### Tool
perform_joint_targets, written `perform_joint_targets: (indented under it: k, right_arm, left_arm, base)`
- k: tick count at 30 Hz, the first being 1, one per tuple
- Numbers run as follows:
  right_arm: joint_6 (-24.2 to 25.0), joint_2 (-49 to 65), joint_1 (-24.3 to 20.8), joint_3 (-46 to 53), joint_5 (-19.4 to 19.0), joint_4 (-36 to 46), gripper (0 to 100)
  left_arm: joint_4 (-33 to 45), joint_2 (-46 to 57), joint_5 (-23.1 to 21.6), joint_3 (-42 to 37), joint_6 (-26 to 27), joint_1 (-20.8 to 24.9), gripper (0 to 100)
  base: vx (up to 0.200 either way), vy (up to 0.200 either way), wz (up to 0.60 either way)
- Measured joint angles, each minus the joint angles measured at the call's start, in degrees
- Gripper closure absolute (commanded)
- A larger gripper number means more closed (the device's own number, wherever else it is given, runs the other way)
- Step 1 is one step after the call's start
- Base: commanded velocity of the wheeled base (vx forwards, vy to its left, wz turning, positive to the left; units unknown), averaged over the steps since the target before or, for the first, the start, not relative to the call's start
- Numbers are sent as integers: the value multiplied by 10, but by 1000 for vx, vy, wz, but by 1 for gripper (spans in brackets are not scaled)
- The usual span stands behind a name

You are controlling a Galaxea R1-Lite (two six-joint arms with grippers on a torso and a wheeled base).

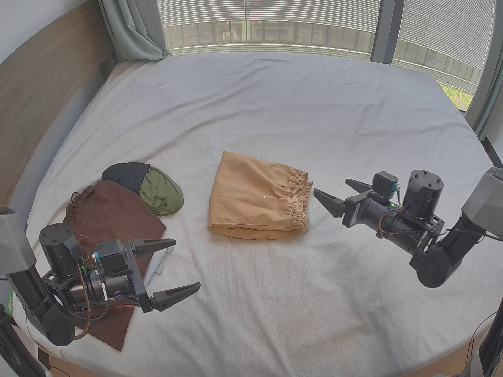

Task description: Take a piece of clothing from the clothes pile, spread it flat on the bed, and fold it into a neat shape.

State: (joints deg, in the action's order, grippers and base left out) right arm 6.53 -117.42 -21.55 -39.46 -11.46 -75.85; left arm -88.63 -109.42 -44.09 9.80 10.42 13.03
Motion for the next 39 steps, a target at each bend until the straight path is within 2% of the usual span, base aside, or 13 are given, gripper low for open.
perform_joint_targets:
  k: [4, 12, 22, 29, 39]
  right_arm:
    - [-17, 34, 18, 49, 19, -20, 0]
    - [-21, 96, 43, 109, 40, -22, 0]
    - [-23, 165, 79, 163, 45, -23, 0]
    - [-23, 244, 88, 231, 45, -23, 0]
    - [-27, 421, 107, 323, 43, -13, 0]
  left_arm:
    - [0, 20, 0, -17, -5, 3, 0]
    - [1, 58, 3, -45, -11, 27, 0]
    - [1, 118, 24, -60, -29, 87, 0]
    - [1, 174, 53, -75, -41, 118, 0]
    - [25, 288, 80, -88, -62, 125, 0]
  base:
    - [0, 0, 0]
    - [0, 0, 0]
    - [0, 0, 0]
    - [0, 0, 0]
    - [0, 0, 0]
